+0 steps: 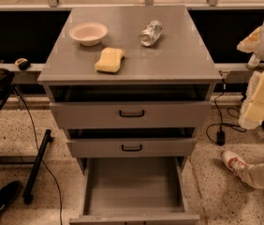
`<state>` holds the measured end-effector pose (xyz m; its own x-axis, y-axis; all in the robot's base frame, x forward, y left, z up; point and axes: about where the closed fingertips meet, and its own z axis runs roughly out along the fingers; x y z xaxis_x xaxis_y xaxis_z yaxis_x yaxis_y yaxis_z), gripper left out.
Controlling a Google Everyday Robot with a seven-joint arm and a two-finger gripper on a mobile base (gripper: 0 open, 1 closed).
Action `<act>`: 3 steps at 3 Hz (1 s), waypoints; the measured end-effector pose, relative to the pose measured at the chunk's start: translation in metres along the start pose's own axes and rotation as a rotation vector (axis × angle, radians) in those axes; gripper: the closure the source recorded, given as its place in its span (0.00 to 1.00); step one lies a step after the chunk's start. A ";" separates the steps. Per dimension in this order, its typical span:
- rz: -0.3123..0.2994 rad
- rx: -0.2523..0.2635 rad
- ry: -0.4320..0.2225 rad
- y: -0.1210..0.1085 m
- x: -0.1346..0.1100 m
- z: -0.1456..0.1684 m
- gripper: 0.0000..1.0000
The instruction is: Place sponge into bottom drawer
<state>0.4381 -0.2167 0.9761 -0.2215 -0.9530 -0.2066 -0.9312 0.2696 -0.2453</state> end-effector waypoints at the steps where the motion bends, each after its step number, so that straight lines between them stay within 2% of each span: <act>1: 0.000 0.000 0.000 0.000 0.000 0.000 0.00; 2: -0.009 -0.014 0.006 -0.006 -0.017 0.014 0.00; 3: 0.003 0.008 -0.136 -0.046 -0.084 0.050 0.00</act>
Offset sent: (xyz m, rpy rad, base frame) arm 0.0301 0.0360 -0.0251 -0.0134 0.0553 0.0227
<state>0.5140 -0.1424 0.9570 -0.1821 -0.9248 -0.3340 -0.9283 0.2737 -0.2518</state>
